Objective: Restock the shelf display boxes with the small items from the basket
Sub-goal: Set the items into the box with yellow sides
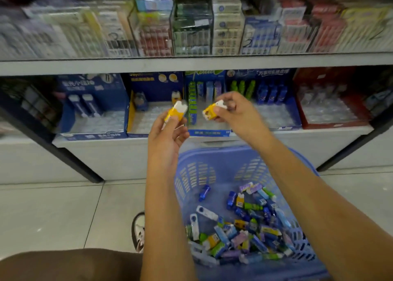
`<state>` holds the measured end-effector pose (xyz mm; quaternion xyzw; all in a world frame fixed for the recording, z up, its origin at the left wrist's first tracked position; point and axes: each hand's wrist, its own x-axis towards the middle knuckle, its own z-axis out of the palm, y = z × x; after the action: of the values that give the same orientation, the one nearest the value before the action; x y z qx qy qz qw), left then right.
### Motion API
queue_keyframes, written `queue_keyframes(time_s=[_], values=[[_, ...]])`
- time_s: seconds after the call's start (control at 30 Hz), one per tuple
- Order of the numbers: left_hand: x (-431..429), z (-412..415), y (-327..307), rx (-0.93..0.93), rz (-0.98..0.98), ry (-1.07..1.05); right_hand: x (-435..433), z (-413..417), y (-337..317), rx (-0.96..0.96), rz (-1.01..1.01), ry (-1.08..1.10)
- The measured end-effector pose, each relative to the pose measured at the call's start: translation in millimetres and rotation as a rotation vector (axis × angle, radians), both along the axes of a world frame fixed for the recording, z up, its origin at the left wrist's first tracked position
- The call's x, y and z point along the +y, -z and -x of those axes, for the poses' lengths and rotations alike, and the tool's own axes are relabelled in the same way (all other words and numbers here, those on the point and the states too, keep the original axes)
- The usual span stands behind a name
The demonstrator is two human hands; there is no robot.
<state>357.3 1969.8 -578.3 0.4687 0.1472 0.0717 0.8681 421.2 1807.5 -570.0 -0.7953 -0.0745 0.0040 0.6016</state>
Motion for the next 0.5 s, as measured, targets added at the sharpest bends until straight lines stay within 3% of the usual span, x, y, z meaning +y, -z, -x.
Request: queue_keyframes(time_s=[0.17,0.33,0.5], values=[[30,0,7,0.026,0.100,-0.174,68,-46,-17,-0.252,0.283,-0.066],[52,-5,21,0.111,0.117,-0.245,116,-87,-6,-0.281,0.688,-0.100],[71,-6,34,0.062,0.184,-0.216,134,-106,5,-0.327,0.719,-0.113]])
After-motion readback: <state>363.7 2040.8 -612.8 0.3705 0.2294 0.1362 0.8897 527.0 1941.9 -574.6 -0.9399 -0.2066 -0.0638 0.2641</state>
